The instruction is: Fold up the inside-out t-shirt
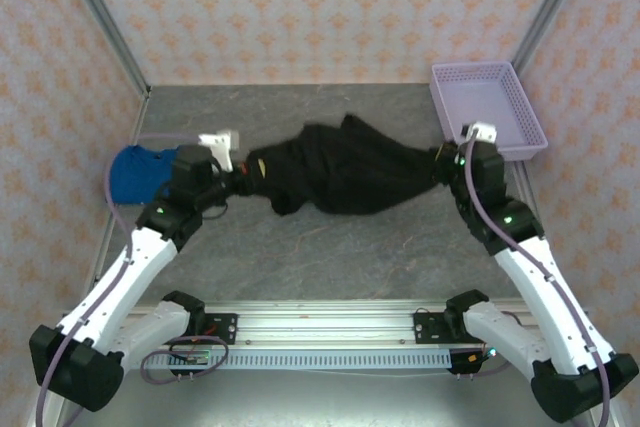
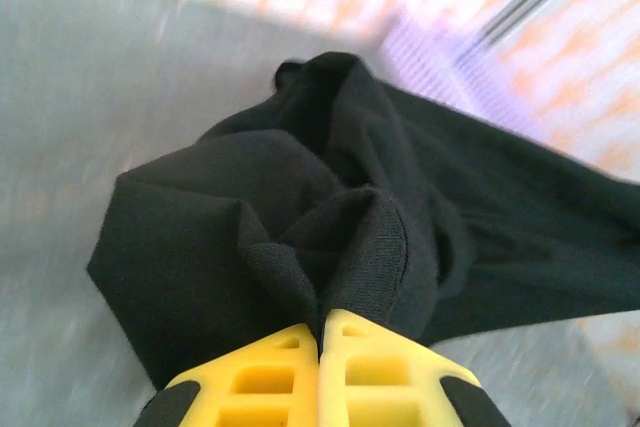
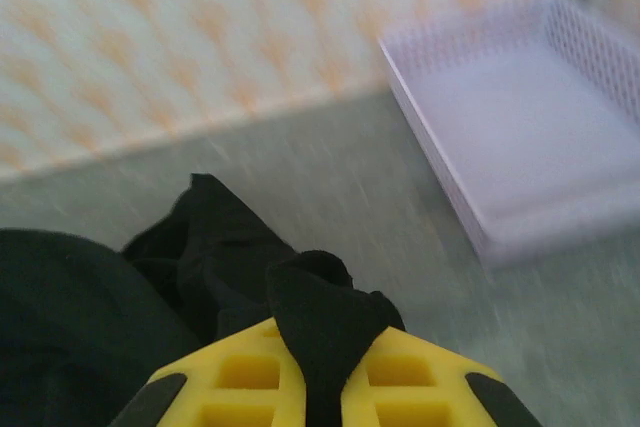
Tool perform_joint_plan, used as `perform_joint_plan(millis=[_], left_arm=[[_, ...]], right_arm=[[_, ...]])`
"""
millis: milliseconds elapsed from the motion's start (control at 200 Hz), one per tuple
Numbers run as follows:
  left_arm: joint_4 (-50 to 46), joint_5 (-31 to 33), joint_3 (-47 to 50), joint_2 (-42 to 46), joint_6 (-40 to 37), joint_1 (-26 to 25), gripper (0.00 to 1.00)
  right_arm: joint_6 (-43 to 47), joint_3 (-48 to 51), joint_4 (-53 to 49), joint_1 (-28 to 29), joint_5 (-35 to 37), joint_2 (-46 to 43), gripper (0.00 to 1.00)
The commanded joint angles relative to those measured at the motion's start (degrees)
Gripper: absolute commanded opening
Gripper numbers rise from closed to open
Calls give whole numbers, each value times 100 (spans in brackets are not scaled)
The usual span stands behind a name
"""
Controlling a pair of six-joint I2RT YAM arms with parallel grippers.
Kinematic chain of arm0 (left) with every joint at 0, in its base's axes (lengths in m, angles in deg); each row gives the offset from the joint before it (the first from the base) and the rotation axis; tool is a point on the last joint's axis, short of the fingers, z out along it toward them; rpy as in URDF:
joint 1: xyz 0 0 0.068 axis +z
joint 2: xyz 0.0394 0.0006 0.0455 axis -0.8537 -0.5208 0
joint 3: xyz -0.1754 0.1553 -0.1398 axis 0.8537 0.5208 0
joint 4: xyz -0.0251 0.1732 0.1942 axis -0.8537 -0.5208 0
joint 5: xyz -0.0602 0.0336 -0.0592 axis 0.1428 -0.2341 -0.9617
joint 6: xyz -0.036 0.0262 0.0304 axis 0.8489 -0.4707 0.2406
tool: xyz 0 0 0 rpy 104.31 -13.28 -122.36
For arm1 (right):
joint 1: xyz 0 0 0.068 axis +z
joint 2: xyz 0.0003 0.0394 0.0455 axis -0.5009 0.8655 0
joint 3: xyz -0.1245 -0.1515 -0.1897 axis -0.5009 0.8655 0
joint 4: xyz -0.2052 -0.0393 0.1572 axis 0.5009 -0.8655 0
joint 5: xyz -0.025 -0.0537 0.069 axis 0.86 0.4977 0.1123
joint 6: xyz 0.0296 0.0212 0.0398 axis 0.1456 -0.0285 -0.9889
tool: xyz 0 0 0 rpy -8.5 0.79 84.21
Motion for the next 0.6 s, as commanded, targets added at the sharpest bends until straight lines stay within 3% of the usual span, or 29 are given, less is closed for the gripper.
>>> perform_joint_plan(millis=[0,85,260,520,595], left_arm=[[-66,-213,763,-60,208,-132,16],[-337,-13,883,-122,181,-218,36],[-565,835,537,-200,87,-295,57],[-826,1038,-166,-1751,-4,-414,63],[-1022,1534,-217,-2019,5,-408,64]], right_arm=[[-787,926,-405,-2,204,-230,30],[-804,1244,-191,29,27,-292,42],[-327,1086,754,648,-226,333,49],[148,-49,2067,1937,-1572,3027,55],[121,-465,2240,2094,-1897,3765,61]])
